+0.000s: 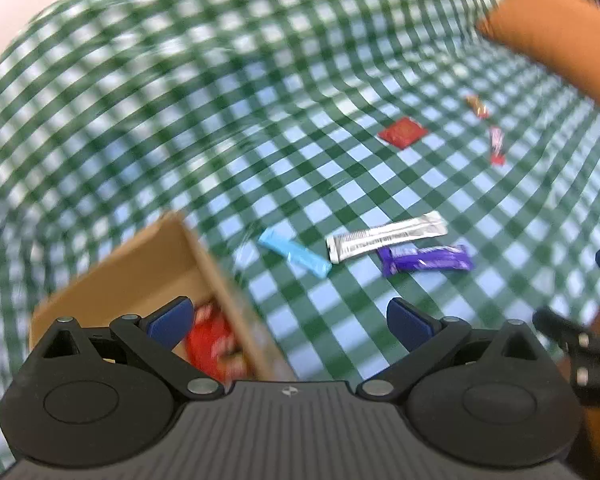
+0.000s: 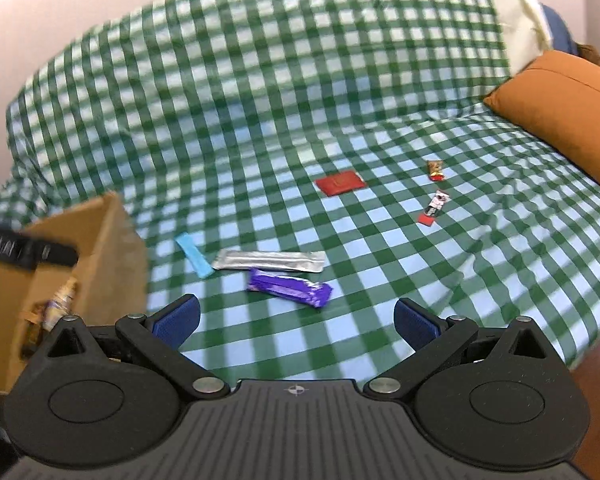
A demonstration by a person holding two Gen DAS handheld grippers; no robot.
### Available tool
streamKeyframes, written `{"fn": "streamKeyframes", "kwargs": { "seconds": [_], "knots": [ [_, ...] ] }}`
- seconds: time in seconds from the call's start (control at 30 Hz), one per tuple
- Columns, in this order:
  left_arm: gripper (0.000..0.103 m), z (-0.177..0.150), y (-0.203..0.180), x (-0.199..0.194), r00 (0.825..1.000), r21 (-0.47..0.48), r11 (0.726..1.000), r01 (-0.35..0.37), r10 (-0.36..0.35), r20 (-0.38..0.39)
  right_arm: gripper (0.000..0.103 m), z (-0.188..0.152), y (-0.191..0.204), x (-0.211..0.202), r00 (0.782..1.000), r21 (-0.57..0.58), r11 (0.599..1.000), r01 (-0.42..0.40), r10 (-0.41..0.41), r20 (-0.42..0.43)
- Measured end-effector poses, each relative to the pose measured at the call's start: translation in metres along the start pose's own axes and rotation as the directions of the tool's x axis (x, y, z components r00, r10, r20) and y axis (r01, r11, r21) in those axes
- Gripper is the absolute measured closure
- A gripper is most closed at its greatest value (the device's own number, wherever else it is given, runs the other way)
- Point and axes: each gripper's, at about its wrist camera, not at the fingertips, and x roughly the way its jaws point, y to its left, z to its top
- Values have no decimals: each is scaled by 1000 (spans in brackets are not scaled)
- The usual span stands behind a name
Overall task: Organize snacks
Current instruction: 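Grasp the silver stick pack with left tool while right tool grasps purple bar, then carry the silver stick pack and purple bar over the cardboard box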
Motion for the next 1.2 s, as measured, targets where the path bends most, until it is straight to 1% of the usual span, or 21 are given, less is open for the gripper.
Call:
{"fn": "streamKeyframes", "kwargs": {
  "seconds": [0.1, 0.17, 0.2, 0.3, 0.37, 0.43, 0.5, 0.57, 0.63, 0.7, 0.73, 0.77, 0.8, 0.83, 0.87, 0.9, 0.93, 0.97, 1.03, 1.13, 1.2],
  "knots": [
    [0, 26, -18, 53, 999, 128, 991, 35, -32, -25, 0, 5, -8, 50, 997, -67, 997, -30, 25, -74],
    [0, 38, -33, 92, 997, 234, 970, 64, -51, -63, 0, 7, -12, 83, 992, -101, 993, -60, 47, -120],
    [0, 42, -41, 113, 995, 287, 955, 71, -50, -82, 0, 8, -13, 97, 989, -115, 991, -70, 53, -137],
    [0, 48, -58, 161, 992, 398, 914, 81, -34, -124, 0, 8, -14, 139, 978, -166, 980, -109, 76, -194],
    [0, 51, -66, 183, 988, 447, 887, 115, -54, -147, 0, 8, -13, 163, 972, -193, 974, -123, 78, -223],
    [0, 54, -71, 204, 981, 489, 857, 162, -85, -176, 0, 10, -11, 185, 963, -221, 963, -153, 95, -252],
    [0, 60, -73, 220, 979, 512, 840, 181, -101, -180, 0, 12, -7, 198, 957, -252, 950, -187, 117, -266],
    [0, 66, -73, 231, 973, 504, 837, 212, -131, -191, 0, 14, -3, 211, 953, -287, 934, -214, 134, -273],
    [1, 73, -71, 242, 966, 462, 855, 233, -150, -210, 1, 17, -1, 220, 949, -315, 921, -229, 139, -281],
    [5, 76, -68, 246, 957, 418, 868, 267, -187, -222, 12, 17, 0, 227, 944, -328, 912, -245, 147, -297],
    [12, 77, -68, 245, 952, 399, 872, 282, -205, -225, 22, 17, 0, 228, 947, -338, 911, -236, 137, -291],
    [28, 78, -66, 245, 943, 375, 874, 310, -233, -237, 39, 17, -1, 225, 952, -348, 908, -232, 139, -272],
    [40, 78, -62, 242, 926, 331, 874, 355, -280, -254, 50, 19, -2, 223, 955, -356, 905, -233, 143, -261],
    [58, 80, -60, 241, 912, 287, 877, 385, -314, -266, 68, 21, -3, 221, 953, -356, 903, -239, 148, -265],
    [62, 80, -59, 237, 912, 260, 887, 382, -315, -263, 73, 22, -5, 219, 950, -341, 908, -244, 153, -271],
    [65, 80, -58, 235, 916, 241, 897, 371, -310, -254, 75, 23, -6, 215, 951, -330, 912, -242, 154, -269],
    [68, 78, -55, 232, 916, 214, 904, 369, -315, -249, 79, 22, -7, 210, 954, -324, 917, -231, 148, -262],
    [70, 77, -51, 230, 913, 182, 910, 373, -326, -246, 85, 19, -8, 202, 957, -320, 922, -218, 138, -255],
    [73, 75, -43, 221, 911, 126, 918, 375, -340, -232, 85, 18, -13, 192, 964, -302, 935, -188, 116, -239],
    [73, 74, -31, 198, 924, 72, 932, 355, -337, -182, 85, 18, -23, 168, 974, -238, 959, -154, 107, -202],
    [74, 73, -22, 176, 925, 38, 932, 362, -353, -142, 85, 17, -27, 153, 979, -179, 975, -129, 97, -181]
  ]
}}
